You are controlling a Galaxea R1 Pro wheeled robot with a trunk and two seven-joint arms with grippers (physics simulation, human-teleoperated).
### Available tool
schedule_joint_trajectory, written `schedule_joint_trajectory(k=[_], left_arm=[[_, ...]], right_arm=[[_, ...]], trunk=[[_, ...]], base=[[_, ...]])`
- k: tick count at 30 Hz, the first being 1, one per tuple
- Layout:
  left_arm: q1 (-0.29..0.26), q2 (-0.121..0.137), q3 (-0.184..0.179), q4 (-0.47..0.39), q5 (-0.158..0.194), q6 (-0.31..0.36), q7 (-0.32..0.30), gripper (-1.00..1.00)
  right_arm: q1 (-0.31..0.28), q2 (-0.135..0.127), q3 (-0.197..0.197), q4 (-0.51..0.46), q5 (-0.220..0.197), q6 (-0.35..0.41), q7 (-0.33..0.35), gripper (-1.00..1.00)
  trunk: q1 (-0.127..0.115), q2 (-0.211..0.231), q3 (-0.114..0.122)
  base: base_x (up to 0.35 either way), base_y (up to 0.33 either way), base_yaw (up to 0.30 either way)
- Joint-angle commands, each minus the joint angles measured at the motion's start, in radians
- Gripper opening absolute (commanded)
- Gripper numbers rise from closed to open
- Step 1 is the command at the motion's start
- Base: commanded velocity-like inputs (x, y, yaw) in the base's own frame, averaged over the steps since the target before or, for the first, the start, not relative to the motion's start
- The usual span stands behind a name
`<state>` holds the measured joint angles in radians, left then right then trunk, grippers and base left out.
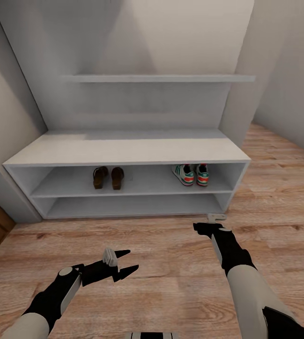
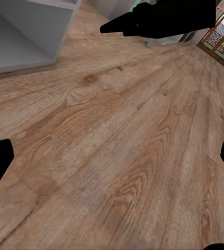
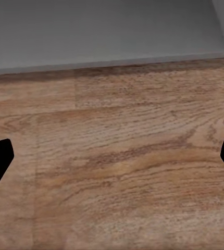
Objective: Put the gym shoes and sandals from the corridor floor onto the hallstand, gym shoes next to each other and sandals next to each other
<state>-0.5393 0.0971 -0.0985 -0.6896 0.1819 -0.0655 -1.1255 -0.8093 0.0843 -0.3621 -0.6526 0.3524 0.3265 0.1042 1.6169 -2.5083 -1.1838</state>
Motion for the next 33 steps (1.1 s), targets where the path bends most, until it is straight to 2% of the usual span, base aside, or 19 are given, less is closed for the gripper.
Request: schedule_joint_trajectory(k=[1, 5, 7, 16, 20, 23, 24, 27, 28, 29, 33], left_arm=[[-0.001, 0.002, -0.006, 0.001, 0.007, -0.007, 0.001, 1.0], [-0.001, 0.003, -0.005, 0.001, 0.007, -0.007, 0.0, 1.0], [-0.001, 0.011, -0.005, 0.001, 0.007, -0.007, -0.001, 1.0], [-0.001, 0.037, -0.001, -0.001, 0.01, -0.004, -0.002, 1.0], [-0.001, 0.05, 0.011, -0.001, 0.01, -0.004, -0.002, 1.0], [-0.001, 0.059, 0.028, -0.001, 0.011, -0.003, -0.003, 1.0], [-0.001, 0.066, 0.053, -0.001, 0.011, -0.002, -0.003, 1.0], [-0.001, 0.076, 0.082, -0.001, 0.011, -0.002, -0.003, 1.0], [-0.001, 0.079, 0.095, -0.001, 0.01, -0.002, -0.002, 1.0], [-0.001, 0.084, 0.121, -0.001, 0.01, -0.002, -0.002, 1.0], [-0.001, 0.085, 0.127, -0.001, 0.01, -0.002, -0.002, 1.0]], right_arm=[[-0.001, 0.002, -0.008, -0.002, 0.01, 0.004, 0.01, 1.0], [-0.001, 0.002, -0.006, -0.002, 0.01, 0.003, 0.011, 1.0], [-0.001, 0.002, -0.006, -0.002, 0.01, 0.003, 0.011, 1.0], [0.006, 0.002, -0.007, -0.001, 0.004, 0.003, 0.013, 1.0], [0.009, 0.003, -0.007, 0.043, -0.024, 0.003, 0.014, 1.0], [0.01, 0.003, -0.006, 0.134, -0.053, 0.002, 0.014, 1.0], [0.01, 0.003, -0.006, 0.247, -0.067, -0.015, 0.014, 1.0], [0.01, 0.003, -0.005, 0.36, -0.072, -0.073, 0.014, 1.0], [0.01, 0.003, -0.005, 0.408, -0.073, -0.113, 0.014, 1.0], [0.01, 0.003, -0.006, 0.539, -0.076, -0.217, 0.014, 1.0], [0.01, 0.003, -0.006, 0.595, -0.078, -0.245, 0.014, 1.0]], trunk=[[0.0, 0.0, -0.001], [0.0, 0.0, -0.001], [0.0, 0.0, -0.001], [-0.004, 0.002, 0.034], [-0.006, 0.003, 0.049], [-0.007, 0.003, 0.061], [-0.008, 0.004, 0.065], [-0.009, 0.004, 0.077], [-0.01, 0.005, 0.08], [-0.01, 0.005, 0.084], [-0.012, 0.006, 0.1]], base=[[-0.003, 0.0, 0.0], [-0.001, 0.0, 0.0], [0.0, 0.0, 0.0], [0.0, 0.0, 0.0], [0.0, 0.0, 0.0], [0.0, 0.0, 0.0], [0.0, 0.0, 0.0], [0.0, 0.0, 0.0], [0.0, 0.0, 0.0], [0.0, 0.0, 0.0], [0.0, 0.0, 0.0]])
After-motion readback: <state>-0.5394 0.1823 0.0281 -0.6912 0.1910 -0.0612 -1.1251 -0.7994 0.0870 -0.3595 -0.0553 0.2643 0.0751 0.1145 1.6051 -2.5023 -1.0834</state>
